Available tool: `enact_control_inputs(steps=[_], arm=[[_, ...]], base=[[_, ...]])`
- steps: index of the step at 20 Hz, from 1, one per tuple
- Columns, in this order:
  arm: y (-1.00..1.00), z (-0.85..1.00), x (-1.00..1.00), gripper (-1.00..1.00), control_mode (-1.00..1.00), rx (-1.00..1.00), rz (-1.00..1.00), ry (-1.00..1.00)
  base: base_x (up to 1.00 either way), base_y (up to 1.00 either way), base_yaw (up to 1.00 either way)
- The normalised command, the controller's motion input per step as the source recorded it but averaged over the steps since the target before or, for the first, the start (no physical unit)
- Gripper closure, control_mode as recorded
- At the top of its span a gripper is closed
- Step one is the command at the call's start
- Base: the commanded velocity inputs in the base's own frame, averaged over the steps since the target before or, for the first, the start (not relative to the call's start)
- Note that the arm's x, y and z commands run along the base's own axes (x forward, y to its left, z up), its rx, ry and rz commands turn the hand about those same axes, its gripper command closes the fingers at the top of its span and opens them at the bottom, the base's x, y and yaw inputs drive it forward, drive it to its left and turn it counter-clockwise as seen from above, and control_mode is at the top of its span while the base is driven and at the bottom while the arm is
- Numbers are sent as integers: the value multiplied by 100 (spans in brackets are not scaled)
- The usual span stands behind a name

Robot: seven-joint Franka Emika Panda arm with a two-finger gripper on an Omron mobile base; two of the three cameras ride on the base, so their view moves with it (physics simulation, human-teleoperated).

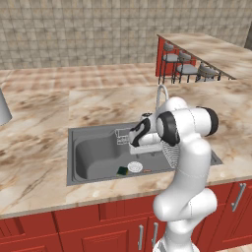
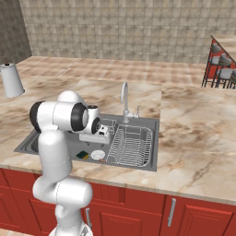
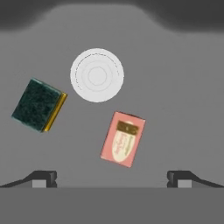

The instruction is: Pick up the bar soap and sponge from the sink, and place them back in the cabinet, and close the cabinet door.

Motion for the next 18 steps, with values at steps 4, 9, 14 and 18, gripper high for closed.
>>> enact_control_inputs(steps=[4, 9, 14, 18], arm=[[-1, -12, 0, -100, -100, 0, 0, 0], [-3, -11, 0, -100, -100, 0, 0, 0], [-3, -11, 0, -100, -100, 0, 0, 0], [-4, -13, 0, -100, -100, 0, 0, 0]], base=[[0, 0, 0], [0, 0, 0], [0, 0, 0], [0, 0, 0]])
